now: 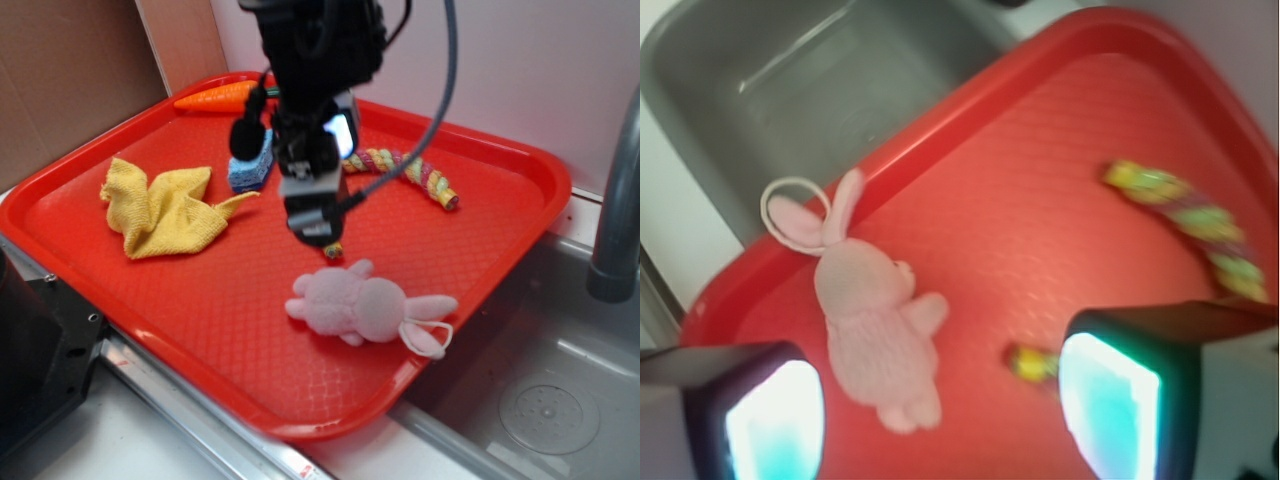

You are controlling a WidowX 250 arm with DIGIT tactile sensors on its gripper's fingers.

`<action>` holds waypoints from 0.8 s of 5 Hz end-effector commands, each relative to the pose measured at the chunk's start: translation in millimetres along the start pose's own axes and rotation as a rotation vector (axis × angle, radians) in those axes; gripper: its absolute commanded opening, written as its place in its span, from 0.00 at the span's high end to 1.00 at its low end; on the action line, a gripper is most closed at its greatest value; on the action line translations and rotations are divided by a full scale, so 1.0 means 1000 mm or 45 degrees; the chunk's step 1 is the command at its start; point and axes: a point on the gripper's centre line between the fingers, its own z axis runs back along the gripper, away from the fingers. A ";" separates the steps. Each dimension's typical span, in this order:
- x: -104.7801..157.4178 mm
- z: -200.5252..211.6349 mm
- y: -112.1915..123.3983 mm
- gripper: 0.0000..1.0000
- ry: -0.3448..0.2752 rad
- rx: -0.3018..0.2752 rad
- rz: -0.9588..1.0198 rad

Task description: Grab the pink bunny.

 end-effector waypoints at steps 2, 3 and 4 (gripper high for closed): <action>-0.007 -0.048 -0.022 0.00 0.012 -0.124 -0.184; -0.006 -0.060 -0.026 0.00 0.069 -0.096 -0.157; -0.006 -0.062 -0.028 1.00 0.071 -0.087 -0.154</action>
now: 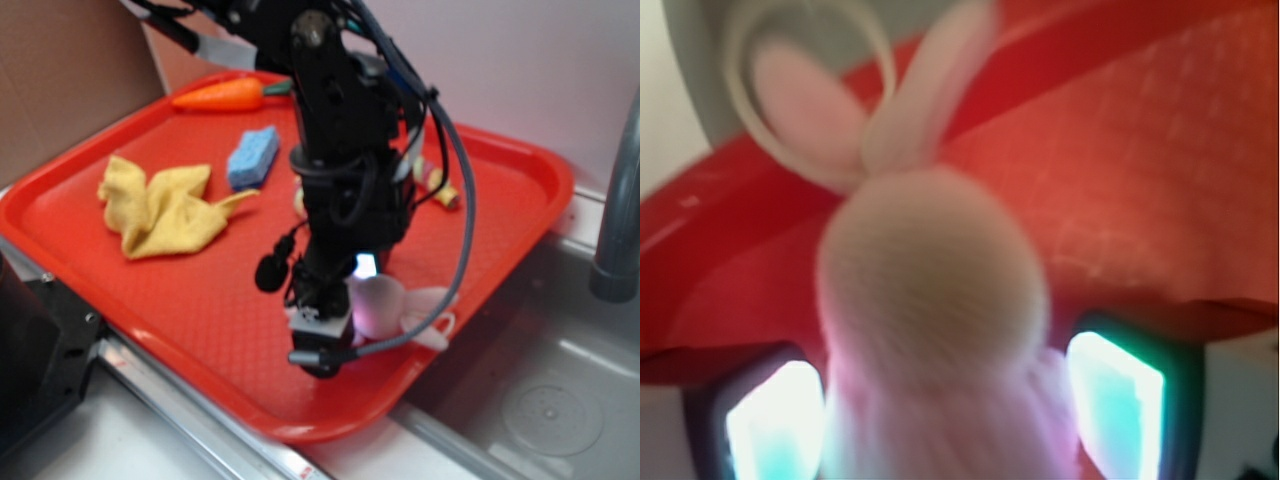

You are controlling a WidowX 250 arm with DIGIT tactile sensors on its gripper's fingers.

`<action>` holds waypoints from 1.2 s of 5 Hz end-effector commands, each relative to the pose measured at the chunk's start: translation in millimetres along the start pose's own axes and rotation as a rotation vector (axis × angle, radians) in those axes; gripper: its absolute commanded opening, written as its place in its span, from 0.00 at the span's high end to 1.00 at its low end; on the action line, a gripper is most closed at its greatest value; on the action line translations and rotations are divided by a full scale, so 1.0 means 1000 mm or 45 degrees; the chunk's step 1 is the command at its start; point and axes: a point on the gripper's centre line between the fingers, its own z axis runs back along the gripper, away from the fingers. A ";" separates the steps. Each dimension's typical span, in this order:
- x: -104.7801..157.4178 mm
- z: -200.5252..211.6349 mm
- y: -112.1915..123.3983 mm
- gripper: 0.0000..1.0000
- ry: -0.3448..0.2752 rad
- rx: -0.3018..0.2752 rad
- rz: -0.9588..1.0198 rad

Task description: Grab the pink bunny.

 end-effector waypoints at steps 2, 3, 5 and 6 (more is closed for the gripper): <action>-0.005 0.035 0.002 1.00 -0.007 0.096 0.208; -0.021 0.080 0.022 1.00 -0.017 0.184 0.523; -0.067 0.149 0.037 1.00 -0.044 0.272 1.156; -0.090 0.167 0.039 1.00 -0.079 0.241 1.415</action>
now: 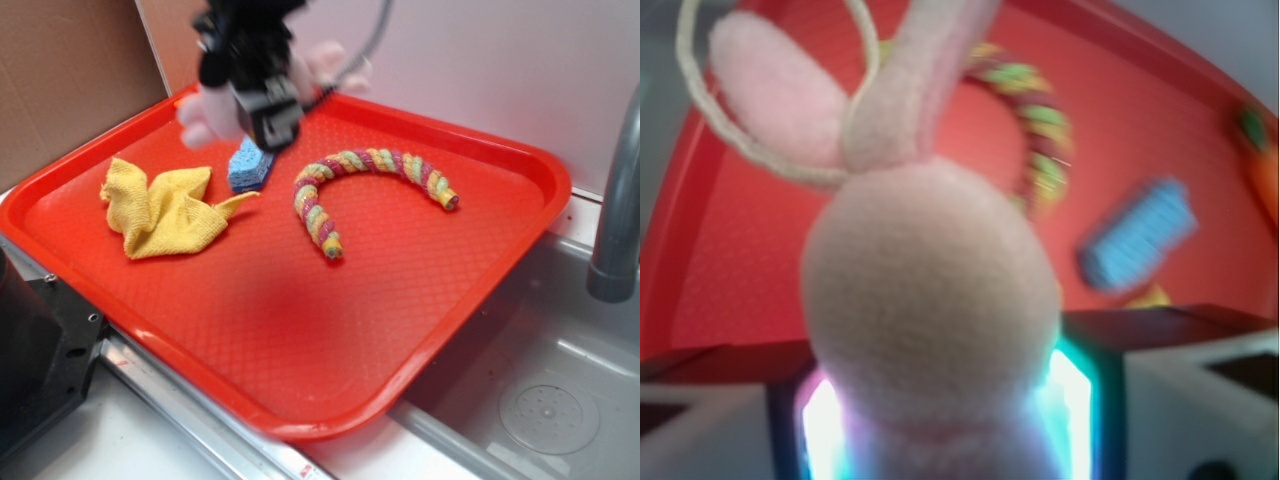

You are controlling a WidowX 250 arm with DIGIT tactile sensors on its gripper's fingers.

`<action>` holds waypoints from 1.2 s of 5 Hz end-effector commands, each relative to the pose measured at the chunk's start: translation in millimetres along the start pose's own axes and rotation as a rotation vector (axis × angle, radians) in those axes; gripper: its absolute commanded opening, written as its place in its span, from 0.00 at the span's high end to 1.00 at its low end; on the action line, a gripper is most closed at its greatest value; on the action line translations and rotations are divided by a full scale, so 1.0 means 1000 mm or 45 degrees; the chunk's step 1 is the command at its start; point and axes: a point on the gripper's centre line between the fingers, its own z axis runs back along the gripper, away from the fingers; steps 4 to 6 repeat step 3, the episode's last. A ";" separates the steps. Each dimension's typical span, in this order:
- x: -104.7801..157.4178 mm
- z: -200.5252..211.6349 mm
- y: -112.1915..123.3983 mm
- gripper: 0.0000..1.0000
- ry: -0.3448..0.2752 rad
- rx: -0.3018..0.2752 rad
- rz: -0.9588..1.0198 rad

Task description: Grab the pink bunny.

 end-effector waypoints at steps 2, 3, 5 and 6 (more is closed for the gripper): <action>-0.030 0.038 0.039 1.00 -0.082 -0.135 0.433; -0.023 0.034 0.033 1.00 -0.057 -0.086 0.399; -0.023 0.034 0.033 1.00 -0.057 -0.086 0.399; -0.023 0.034 0.033 1.00 -0.057 -0.086 0.399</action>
